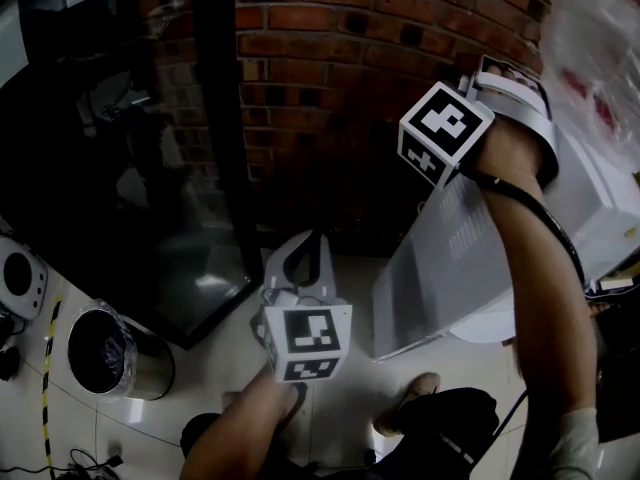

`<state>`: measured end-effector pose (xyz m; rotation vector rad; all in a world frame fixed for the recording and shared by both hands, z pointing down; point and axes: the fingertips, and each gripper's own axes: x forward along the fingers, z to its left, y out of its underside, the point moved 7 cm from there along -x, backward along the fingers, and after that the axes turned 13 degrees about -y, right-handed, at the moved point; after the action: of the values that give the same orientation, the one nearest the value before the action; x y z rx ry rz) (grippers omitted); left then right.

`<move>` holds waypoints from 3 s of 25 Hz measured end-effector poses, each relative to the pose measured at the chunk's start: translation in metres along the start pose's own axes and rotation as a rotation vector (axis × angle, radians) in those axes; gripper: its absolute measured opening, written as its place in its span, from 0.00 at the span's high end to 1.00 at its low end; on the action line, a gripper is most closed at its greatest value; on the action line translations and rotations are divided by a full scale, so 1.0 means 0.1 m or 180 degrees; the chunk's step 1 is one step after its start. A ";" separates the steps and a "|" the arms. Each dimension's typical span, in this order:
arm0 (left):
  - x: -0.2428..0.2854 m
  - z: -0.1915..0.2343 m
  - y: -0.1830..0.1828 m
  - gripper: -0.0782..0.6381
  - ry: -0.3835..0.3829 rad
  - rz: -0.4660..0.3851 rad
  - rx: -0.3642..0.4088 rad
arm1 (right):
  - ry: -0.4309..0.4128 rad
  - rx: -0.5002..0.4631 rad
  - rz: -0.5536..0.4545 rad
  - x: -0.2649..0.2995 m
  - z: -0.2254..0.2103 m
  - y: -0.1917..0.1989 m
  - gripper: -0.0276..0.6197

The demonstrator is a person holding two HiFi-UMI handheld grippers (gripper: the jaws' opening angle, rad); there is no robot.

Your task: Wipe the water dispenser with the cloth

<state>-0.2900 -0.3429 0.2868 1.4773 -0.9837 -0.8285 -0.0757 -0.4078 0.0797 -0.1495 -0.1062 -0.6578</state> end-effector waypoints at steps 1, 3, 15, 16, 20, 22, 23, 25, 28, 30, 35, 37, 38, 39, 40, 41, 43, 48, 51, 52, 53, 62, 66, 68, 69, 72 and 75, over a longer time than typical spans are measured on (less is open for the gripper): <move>-0.01 -0.01 0.00 0.89 -0.0003 -0.0008 0.0005 | -0.0057 0.0082 -0.0009 0.00 0.01 0.01 0.83; -0.03 -0.04 0.00 0.89 0.0009 -0.0010 -0.0001 | -0.0111 0.0323 -0.0092 -0.01 0.03 0.04 0.83; -0.06 0.03 -0.05 0.89 -0.0025 -0.0075 -0.0178 | -0.0468 0.1493 -0.0314 -0.07 0.36 0.00 0.83; -0.07 0.04 -0.07 0.89 -0.0031 -0.0088 -0.0196 | -0.0525 0.1645 -0.0354 -0.06 0.43 -0.01 0.83; -0.09 0.11 -0.08 0.89 -0.0081 -0.0145 -0.0182 | -0.0631 0.2281 -0.0536 -0.04 0.69 0.02 0.83; -0.06 0.16 -0.06 0.89 -0.0128 -0.0135 -0.0184 | -0.0587 0.2567 -0.0625 -0.06 0.79 0.05 0.83; -0.04 0.18 -0.04 0.89 -0.0149 -0.0118 -0.0193 | -0.0560 0.2690 -0.0658 -0.06 0.83 0.07 0.83; -0.01 0.20 -0.01 0.89 -0.0174 -0.0082 -0.0211 | -0.0563 0.2952 -0.0706 -0.06 0.94 0.11 0.83; 0.01 0.19 0.00 0.89 -0.0166 -0.0061 -0.0201 | -0.0688 0.3359 -0.0742 -0.03 1.12 0.15 0.83; 0.01 0.16 0.01 0.89 -0.0146 -0.0058 -0.0182 | -0.0719 0.3551 -0.0740 -0.01 1.27 0.17 0.83; 0.02 0.14 0.02 0.89 -0.0123 -0.0045 -0.0142 | -0.0814 0.4057 -0.0664 0.05 1.71 0.25 0.83; 0.02 0.14 0.03 0.89 -0.0128 -0.0032 -0.0123 | -0.0823 0.4275 -0.0641 0.08 1.88 0.27 0.83; 0.02 0.15 0.04 0.89 -0.0132 -0.0026 -0.0111 | -0.0829 0.4379 -0.0637 0.09 1.96 0.28 0.83; 0.02 0.14 0.05 0.89 -0.0134 -0.0020 -0.0100 | -0.0842 0.4475 -0.0637 0.10 2.04 0.29 0.83; 0.02 0.14 0.05 0.89 -0.0136 -0.0014 -0.0087 | -0.0859 0.4562 -0.0639 0.11 2.11 0.30 0.83; 0.02 0.13 0.06 0.89 -0.0138 -0.0008 -0.0074 | -0.0879 0.4638 -0.0637 0.12 2.18 0.30 0.83; 0.03 0.12 0.07 0.89 -0.0140 0.0006 -0.0046 | -0.0908 0.4741 -0.0625 0.14 2.34 0.31 0.83; 0.08 0.10 0.17 0.89 -0.0157 0.0071 0.0049 | -0.0999 0.4853 -0.0593 0.19 2.79 0.30 0.83; 0.10 0.11 0.24 0.89 -0.0172 0.0109 0.0105 | -0.1103 0.4911 -0.0520 0.21 3.10 0.28 0.83; 0.10 0.11 0.26 0.89 -0.0177 0.0120 0.0127 | -0.1134 0.4927 -0.0501 0.22 3.21 0.27 0.83; 0.10 0.11 0.28 0.89 -0.0179 0.0131 0.0145 | -0.1159 0.4943 -0.0482 0.23 3.32 0.26 0.83; 0.15 0.02 0.56 0.89 -0.0094 0.0320 0.0250 | -0.1396 0.4968 -0.0343 0.36 4.26 0.22 0.83; 0.24 -0.04 0.75 0.89 -0.0058 0.0462 0.0290 | -0.1490 0.4883 -0.0336 0.38 4.68 0.19 0.83; 0.31 -0.07 0.89 0.89 -0.0050 0.0530 0.0333 | -0.1570 0.4872 -0.0263 0.41 4.88 0.18 0.83; 0.35 -0.09 0.97 0.89 -0.0046 0.0559 0.0353 | -0.1602 0.4858 -0.0231 0.44 4.97 0.17 0.83; 0.41 -0.13 1.18 0.89 -0.0059 0.0690 0.0398 | -0.1724 0.4810 -0.0127 0.50 5.25 0.14 0.83; 0.43 -0.14 1.34 0.89 -0.0075 0.0848 0.0349 | -0.1872 0.4743 -0.0020 0.55 5.50 0.13 0.83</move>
<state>-0.2773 -0.3808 0.4227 1.3925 -1.2295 -0.6085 -0.0527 -0.3363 0.6273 1.1034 -1.1185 -0.3868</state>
